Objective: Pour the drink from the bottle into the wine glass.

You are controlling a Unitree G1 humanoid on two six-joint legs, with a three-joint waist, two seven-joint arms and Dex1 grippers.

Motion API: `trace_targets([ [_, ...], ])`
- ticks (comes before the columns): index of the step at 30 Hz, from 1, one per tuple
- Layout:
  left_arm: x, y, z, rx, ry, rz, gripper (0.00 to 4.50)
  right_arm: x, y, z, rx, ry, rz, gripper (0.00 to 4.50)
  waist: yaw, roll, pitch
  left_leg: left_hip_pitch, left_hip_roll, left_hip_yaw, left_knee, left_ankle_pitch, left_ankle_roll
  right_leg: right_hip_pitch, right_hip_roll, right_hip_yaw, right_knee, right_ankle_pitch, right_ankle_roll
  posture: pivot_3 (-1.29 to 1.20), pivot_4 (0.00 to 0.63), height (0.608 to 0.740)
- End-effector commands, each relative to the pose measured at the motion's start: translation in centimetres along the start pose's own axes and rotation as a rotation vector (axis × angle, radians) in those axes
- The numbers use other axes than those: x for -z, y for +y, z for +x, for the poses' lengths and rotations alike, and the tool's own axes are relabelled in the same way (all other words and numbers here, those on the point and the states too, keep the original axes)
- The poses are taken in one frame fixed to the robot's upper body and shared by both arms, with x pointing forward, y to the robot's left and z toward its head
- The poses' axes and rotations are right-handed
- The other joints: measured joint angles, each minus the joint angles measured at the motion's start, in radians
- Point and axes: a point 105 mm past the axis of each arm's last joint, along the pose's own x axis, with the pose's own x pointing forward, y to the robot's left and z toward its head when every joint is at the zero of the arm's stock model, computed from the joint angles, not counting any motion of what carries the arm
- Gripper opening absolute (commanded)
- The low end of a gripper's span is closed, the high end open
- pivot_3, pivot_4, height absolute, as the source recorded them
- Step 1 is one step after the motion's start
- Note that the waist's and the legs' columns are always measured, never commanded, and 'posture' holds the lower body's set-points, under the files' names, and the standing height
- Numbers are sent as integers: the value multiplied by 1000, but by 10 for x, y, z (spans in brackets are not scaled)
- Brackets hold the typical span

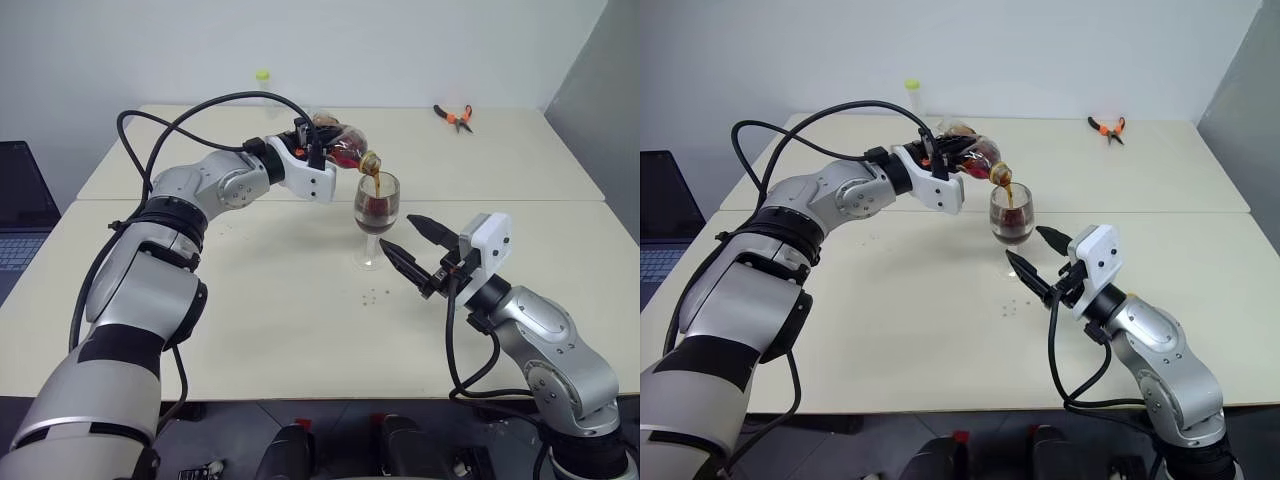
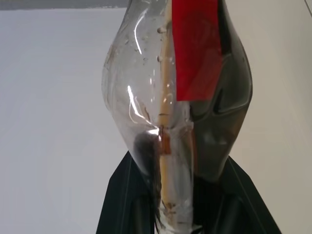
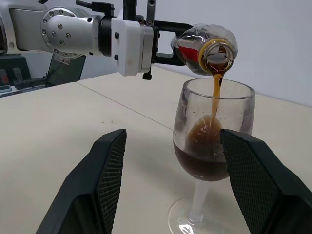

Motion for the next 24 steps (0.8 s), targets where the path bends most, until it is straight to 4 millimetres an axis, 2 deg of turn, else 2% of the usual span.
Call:
trace_targets([
  [1, 3, 24, -1, -66, 2, 25, 738, -11, 3, -1, -17, -39, -12, 3258, 0, 0, 0, 0, 0, 0, 0, 0, 0, 0, 0, 0, 0, 0, 0, 0, 150, 740],
  [10, 0, 25, 0, -75, -11, -13, 738, -13, 4, 1, -16, -50, -9, 3258, 0, 0, 0, 0, 0, 0, 0, 0, 0, 0, 0, 0, 0, 0, 0, 0, 150, 740],
  [16, -1, 28, 0, -115, -15, -156, 738, -15, 3, 2, -15, -61, -8, 3258, 0, 0, 0, 0, 0, 0, 0, 0, 0, 0, 0, 0, 0, 0, 0, 0, 150, 740],
  [24, -6, 22, -1, -118, -47, -276, 687, -16, 4, 4, -17, -74, -26, 3258, -1, 0, 0, 0, 1, 0, 0, 0, 0, 0, 0, 0, 0, 0, 0, 0, 150, 740],
])
